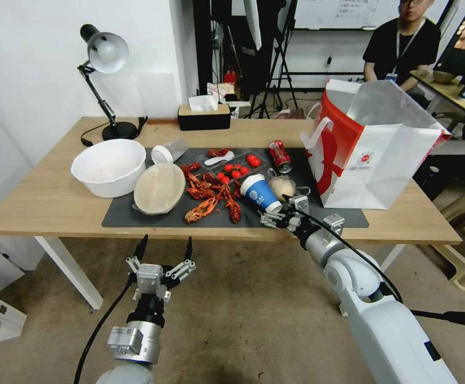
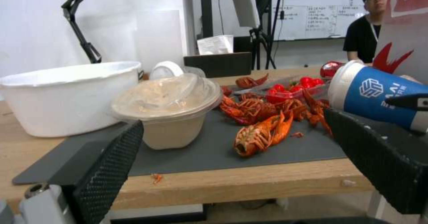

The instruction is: Pick up the trash from the table and place it into the takeout bag.

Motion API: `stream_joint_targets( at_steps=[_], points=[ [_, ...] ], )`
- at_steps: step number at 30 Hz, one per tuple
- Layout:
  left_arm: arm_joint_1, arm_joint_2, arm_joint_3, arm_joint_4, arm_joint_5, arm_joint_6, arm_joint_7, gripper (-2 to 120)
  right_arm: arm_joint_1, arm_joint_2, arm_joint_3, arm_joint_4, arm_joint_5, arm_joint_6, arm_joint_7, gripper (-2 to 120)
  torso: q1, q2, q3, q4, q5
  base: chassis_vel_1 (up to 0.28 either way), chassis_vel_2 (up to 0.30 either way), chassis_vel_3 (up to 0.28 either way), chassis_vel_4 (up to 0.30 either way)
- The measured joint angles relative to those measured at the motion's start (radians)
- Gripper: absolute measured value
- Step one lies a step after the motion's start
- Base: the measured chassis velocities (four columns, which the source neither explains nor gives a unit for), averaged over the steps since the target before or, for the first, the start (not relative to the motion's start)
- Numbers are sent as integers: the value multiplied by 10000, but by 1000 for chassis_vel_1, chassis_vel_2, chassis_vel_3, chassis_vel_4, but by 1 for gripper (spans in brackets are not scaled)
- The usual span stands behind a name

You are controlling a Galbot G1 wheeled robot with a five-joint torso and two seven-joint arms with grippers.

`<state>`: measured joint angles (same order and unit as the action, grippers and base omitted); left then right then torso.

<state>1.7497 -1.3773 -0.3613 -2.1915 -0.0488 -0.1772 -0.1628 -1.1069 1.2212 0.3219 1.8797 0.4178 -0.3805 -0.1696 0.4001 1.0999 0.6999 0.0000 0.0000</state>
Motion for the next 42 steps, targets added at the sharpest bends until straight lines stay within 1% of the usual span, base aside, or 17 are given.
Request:
stream_joint_targets(
  at_steps=[1, 3, 5, 6, 9, 13, 23, 28, 30, 31, 33, 34, 35, 36, 39, 40, 42],
  points=[
    [-9, -1, -1, 15, -1, -2, -2, 100, 2, 20, -22, -23, -26, -88, 27, 84, 0, 0, 0, 0, 0, 0, 0, 0, 0],
    [-14, -1, -1, 24, -1, -2, -1, 100, 5, 32, -33, -37, -38, -128, 46, 80, 0, 0, 0, 0, 0, 0, 0, 0, 0],
    [-29, 1, -1, 34, -1, -3, -9, 100, 20, 61, -50, -91, -27, -246, 109, 70, 0, 0, 0, 0, 0, 0, 0, 0, 0],
    [-29, 1, -1, 34, -1, -3, -9, 100, 20, 61, -50, -91, -27, -246, 109, 70, 0, 0, 0, 0, 0, 0, 0, 0, 0],
    [-59, 41, -19, 52, -22, -3, -49, 100, 40, 69, -53, -110, 88, -365, 180, 55, 0, 0, 0, 0, 0, 0, 0, 0, 0],
    [-96, 54, -24, 80, -46, -2, -128, 100, 13, 61, -38, -93, 177, -405, 205, 47, 0, 0, 0, 0, 0, 0, 0, 0, 0],
    [-155, 59, 0, 132, -64, -3, -230, 100, -81, -58, 32, 368, 271, -354, 198, 43, 0, 0, 1, 0, 1, 0, 0, 0, 0],
    [-136, 60, -4, 97, -69, -33, -260, 100, 12, -587, 451, 1499, 774, -308, 358, 43, 0, 0, 0, -1, 1, 0, 0, 0, 0],
    [-93, 54, -17, 26, -60, -77, -264, 100, 468, -1129, 949, 2299, 1598, -545, 997, 43, 0, 0, 1, -1, 2, 0, 0, 0, 0],
    [-93, 54, -17, 26, -60, -77, -264, 100, 468, -1129, 949, 2299, 1598, -545, 997, 43, 0, 0, 1, -1, 2, 0, 0, 0, 0],
    [-50, 58, -47, -44, -57, -87, -264, 100, 1094, -1765, 1384, 2799, 2567, -886, 1898, 43, 0, 1, 0, 2, 0, 0, 0, 0, 0],
    [-21, 77, -81, -46, -58, -81, -262, 100, 1548, -2329, 1681, 2909, 3177, -1094, 2525, 43, 0, 0, 1, 0, 2, 0, 0, 0, 0],
    [1, 96, -93, -36, -59, -79, -257, 100, 1902, -2717, 1843, 2911, 3656, -1322, 3108, 43, 0, 2, 0, -2, 2, 0, 0, 0, 0],
    [1, 96, -93, -36, -59, -79, -257, 100, 1902, -2717, 1843, 2911, 3656, -1322, 3108, 43, 0, 2, 0, -2, 2, 0, 0, 0, 0],
    [8, 86, -86, -26, -56, -58, -244, 100, 3314, -3685, 2054, 2338, 4871, -1993, 4805, 43, 0, 1, 1, 1, 2, 0, 0, 0, 0],
    [8, 86, -86, -26, -56, -58, -244, 100, 3314, -3685, 2054, 2338, 4871, -1993, 4805, 43, 0, 1, 1, 1, 2, 0, 0, 0, 0],
    [16, 74, -81, -35, -5, -34, -231, 100, 4083, -4082, 2063, 1922, 6081, -2748, 6209, 43, 0, 1, 1, -1, 1, 0, 0, 0, 0]
  ],
)
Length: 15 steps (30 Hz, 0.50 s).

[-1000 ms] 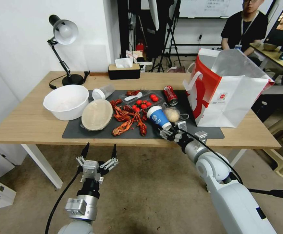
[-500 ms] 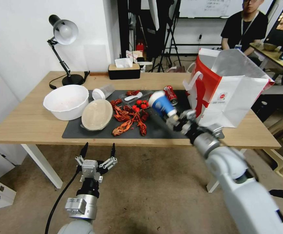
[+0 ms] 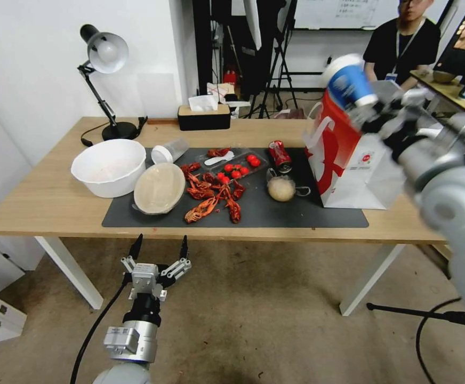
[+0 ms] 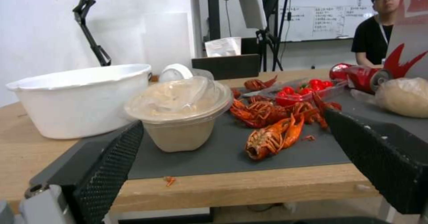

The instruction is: Pick up the trash from the table and place it into the takeout bag.

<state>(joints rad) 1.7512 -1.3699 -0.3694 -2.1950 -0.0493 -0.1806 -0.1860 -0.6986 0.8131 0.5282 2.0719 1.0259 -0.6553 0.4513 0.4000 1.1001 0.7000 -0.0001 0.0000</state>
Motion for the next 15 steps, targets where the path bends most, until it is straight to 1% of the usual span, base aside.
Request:
stream_joint_targets(
  at_steps=[1, 2, 5, 6, 9, 11, 13, 14, 15],
  points=[
    [11, 4, 1, 0, 10, 0, 3, 100, 196, -81, -58, -138, 477, -255, 513, 43, 0, 0, 0, -2, 0, 0, 0, 0, 0],
    [11, 4, 1, 0, 10, 0, 3, 100, 196, -81, -58, -138, 477, -255, 513, 43, 0, 0, 0, -2, 0, 0, 0, 0, 0],
    [18, -11, 6, 0, 36, 0, 7, 100, 499, -111, -363, -483, 1206, -613, 1642, 43, 0, 0, 0, 2, 2, 0, 0, 0, 0],
    [18, -11, 6, 0, 36, 0, 7, 100, 499, -111, -363, -483, 1206, -613, 1642, 43, 0, 0, 0, 2, 2, 0, 0, 0, 0],
    [40, -43, 10, -7, 58, -8, 8, 100, 570, 68, -441, -578, 1877, -784, 2281, 43, 0, 0, 0, 2, 1, 0, 0, 0, 0],
    [57, -45, 8, -18, 67, -15, 9, 100, 569, 119, -443, -589, 2043, -794, 2377, 43, 0, 0, 0, 1, 2, 0, 0, 0, 0],
    [114, -40, -18, -89, 75, -31, 11, 100, 557, 204, -444, -611, 2170, -764, 2533, 55, 0, 0, 0, 2, 0, 0, 0, 0, 0],
    [114, -40, -18, -89, 75, -31, 11, 100, 557, 204, -444, -611, 2170, -764, 2533, 55, 0, 0, 0, 2, 0, 0, 0, 0, 0],
    [130, -33, -31, -116, 75, -34, 12, 100, 554, 209, -443, -629, 2170, -731, 2555, 58, 0, 0, 0, 2, 0, 0, 0, 0, 0]
  ],
)
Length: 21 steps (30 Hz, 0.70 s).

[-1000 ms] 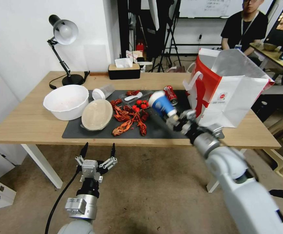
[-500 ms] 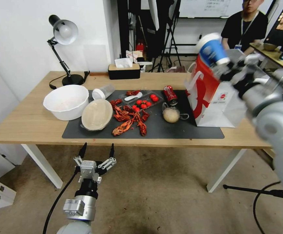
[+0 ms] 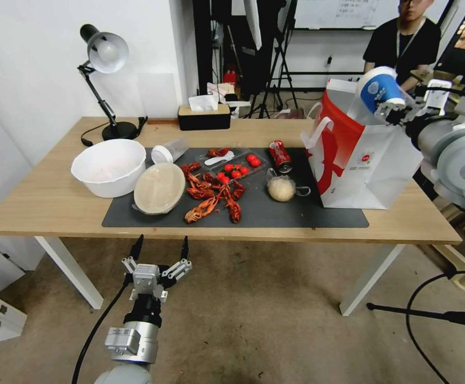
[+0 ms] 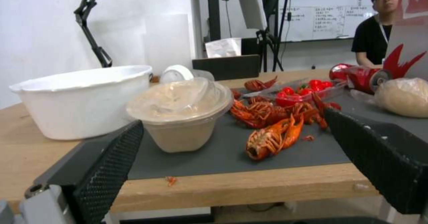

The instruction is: Pick up the trash from the table and place it into the takeout bag.

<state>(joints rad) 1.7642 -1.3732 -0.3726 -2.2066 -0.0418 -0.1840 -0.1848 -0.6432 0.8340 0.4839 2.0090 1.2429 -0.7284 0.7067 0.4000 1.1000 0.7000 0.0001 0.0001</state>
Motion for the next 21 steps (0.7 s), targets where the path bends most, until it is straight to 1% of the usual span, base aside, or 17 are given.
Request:
stream_joint_targets(
  at_steps=[2, 3, 5, 7, 8, 10, 13, 21],
  points=[
    [37, 36, -13, -47, -13, -8, -11, 100, -14, -27, 4, -17, -24, 53, -3, 70, 0, 0, 0, -1, 0, 0, 0, 0, 0],
    [37, 36, -13, -47, -13, -8, -11, 100, -14, -27, 4, -17, -24, 53, -3, 70, 0, 0, 0, -1, 0, 0, 0, 0, 0],
    [52, 58, -16, -48, -19, -28, -17, 100, -30, -57, 10, -12, -64, 81, -15, 76, 0, 0, 0, -1, -1, 0, 0, 0, 0],
    [54, 58, -17, -48, -23, -50, -29, 100, -48, -77, 11, 14, -144, 126, -62, 89, -1, 0, 0, -1, -1, 0, 0, 0, 0],
    [54, 58, -17, -48, -23, -50, -29, 100, -48, -77, 11, 14, -144, 126, -62, 89, -1, 0, 0, -1, -1, 0, 0, 0, 0],
    [53, 34, -8, -59, -20, -57, -41, 100, -93, -81, 11, 55, -264, 199, -178, 97, -1, 0, 0, -1, -1, 0, 0, 0, 0],
    [56, 9, 2, -75, -10, -59, -44, 100, -175, -86, 20, 151, -365, 281, -331, 100, -1, 0, 0, -1, -1, 0, 0, 0, 0],
    [93, 25, -13, -101, -8, -132, -40, 100, -388, -128, 56, 538, -659, 695, -834, 100, -2, 0, 0, -1, -1, 0, 0, 0, 0]
  ],
)
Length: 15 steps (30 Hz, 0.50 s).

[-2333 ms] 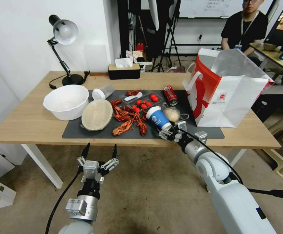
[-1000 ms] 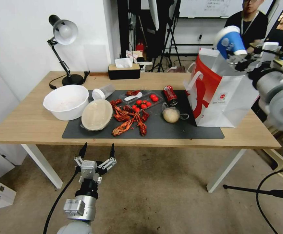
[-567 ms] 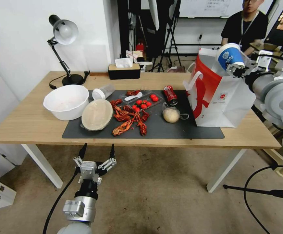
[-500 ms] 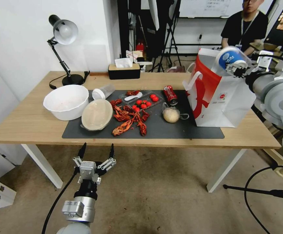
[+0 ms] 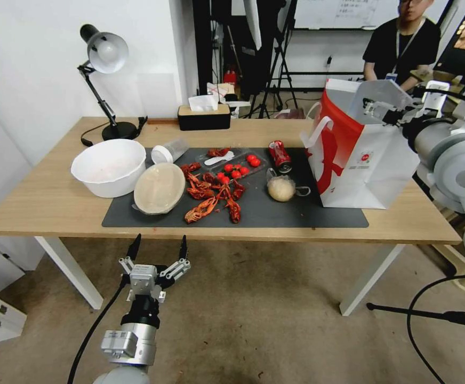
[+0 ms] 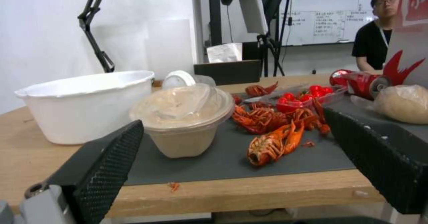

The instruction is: Pick up the trash from the table and place it into the takeout bag.

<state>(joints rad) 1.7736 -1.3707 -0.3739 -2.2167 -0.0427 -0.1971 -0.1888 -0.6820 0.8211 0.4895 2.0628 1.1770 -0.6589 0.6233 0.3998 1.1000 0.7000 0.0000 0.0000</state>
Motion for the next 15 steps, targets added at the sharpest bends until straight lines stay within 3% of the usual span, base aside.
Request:
stream_joint_targets(
  at_steps=[3, 9, 12, 14, 15],
  points=[
    [6, 14, -16, 0, -5, -6, -1, 100, -81, -54, 25, 141, -167, 179, -125, 100, 1, 0, 0, 0, -1, 0, 0, 0, 0],
    [-37, 2, -5, 108, -6, -5, 19, 100, -1229, -22, 127, 975, -1803, 1133, -1110, 100, 0, 0, -1, -1, -1, 0, 0, 0, 0],
    [-62, -11, 20, 146, -4, -7, -13, 100, -1908, 162, 115, 1262, -2589, 1890, -1452, 100, 0, 0, 0, 0, -1, 0, 0, 0, 0],
    [-124, -35, 41, 211, -6, -6, -37, 100, -2623, 407, 46, 1438, -3601, 2900, -1949, 100, 1, 0, -1, -1, 2, 0, 0, 0, 0],
    [-124, -35, 41, 211, -6, -6, -37, 100, -2623, 407, 46, 1438, -3601, 2900, -1949, 100, 1, 0, -1, -1, 2, 0, 0, 0, 0]
  ],
)
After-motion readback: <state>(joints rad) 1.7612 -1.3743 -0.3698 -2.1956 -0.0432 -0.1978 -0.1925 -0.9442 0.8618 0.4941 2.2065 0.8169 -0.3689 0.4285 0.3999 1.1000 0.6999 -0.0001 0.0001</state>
